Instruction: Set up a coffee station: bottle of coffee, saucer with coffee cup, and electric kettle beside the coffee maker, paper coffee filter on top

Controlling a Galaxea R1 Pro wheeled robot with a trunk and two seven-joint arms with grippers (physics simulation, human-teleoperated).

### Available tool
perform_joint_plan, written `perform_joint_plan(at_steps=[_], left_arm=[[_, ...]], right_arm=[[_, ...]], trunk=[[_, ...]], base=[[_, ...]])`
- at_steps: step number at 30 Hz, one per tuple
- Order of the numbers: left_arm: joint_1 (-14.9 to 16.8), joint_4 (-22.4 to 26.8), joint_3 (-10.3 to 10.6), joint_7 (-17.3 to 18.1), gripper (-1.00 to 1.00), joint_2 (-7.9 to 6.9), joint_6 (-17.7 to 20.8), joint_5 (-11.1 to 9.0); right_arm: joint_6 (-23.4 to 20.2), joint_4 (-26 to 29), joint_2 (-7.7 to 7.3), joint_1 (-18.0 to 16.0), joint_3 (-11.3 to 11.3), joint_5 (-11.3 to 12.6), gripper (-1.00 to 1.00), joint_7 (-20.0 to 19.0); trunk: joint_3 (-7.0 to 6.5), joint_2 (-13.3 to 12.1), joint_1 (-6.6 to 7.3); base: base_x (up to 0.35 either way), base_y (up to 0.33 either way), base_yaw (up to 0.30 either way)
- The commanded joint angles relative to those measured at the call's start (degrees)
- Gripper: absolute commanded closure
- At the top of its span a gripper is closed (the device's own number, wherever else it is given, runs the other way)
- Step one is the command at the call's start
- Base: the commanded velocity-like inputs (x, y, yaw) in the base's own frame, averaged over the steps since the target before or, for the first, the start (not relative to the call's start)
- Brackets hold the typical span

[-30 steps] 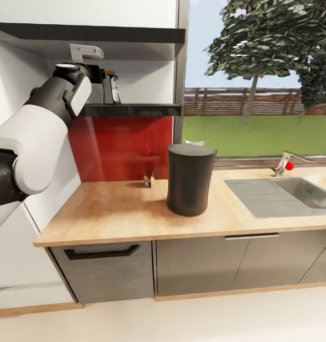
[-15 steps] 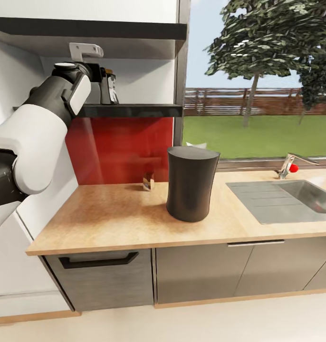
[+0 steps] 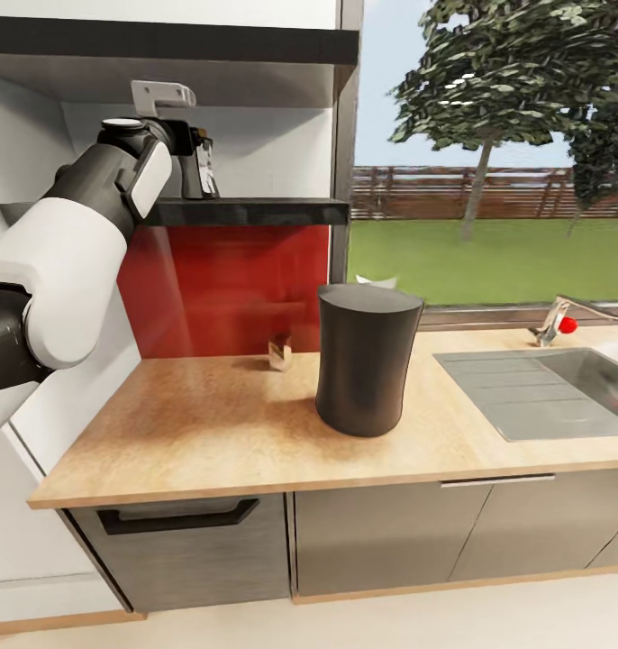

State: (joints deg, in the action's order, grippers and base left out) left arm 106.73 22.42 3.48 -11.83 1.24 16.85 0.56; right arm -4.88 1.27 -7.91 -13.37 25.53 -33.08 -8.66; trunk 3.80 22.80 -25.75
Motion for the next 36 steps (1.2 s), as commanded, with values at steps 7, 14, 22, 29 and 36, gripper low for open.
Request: perform_joint_plan(at_steps=[7,14,22,29,36], left_arm=[[0.05,-0.41,0.31,-0.29,-1.00,-0.39,0.37,-0.28],[0.05,-0.65,0.37,-0.29,-1.00,-0.52,0.26,-2.64],[-1.12,-0.30,0.38,-0.29,-1.00,-0.54,-0.02,-2.93],[-1.74,-0.25,0.40,-0.29,-1.00,-0.54,-0.08,-3.01],[-1.87,-0.15,0.48,-0.29,-1.00,-0.54,-0.15,-3.02]], right_arm=[[-0.30,0.13,-0.02,0.18,0.53,-0.49,-1.00,-0.31],[-0.30,0.13,-0.02,0.26,0.56,-0.49,-1.00,-0.31],[-0.30,0.13,-0.06,0.29,0.55,-0.49,-1.00,-0.31],[-0.30,0.13,-0.07,0.33,0.54,-0.49,-1.00,-0.31],[-0.30,0.13,-0.07,0.36,0.54,-0.49,-1.00,-0.31]], trunk=[[0.13,0.13,-0.04],[0.13,0.13,-0.04],[0.13,0.13,-0.04],[0.13,0.13,-0.04],[0.13,0.13,-0.04]], base=[[0.031,0.000,0.000],[0.157,0.000,0.000],[0.033,0.000,0.000],[0.078,0.106,0.000],[0.084,0.084,0.000]])
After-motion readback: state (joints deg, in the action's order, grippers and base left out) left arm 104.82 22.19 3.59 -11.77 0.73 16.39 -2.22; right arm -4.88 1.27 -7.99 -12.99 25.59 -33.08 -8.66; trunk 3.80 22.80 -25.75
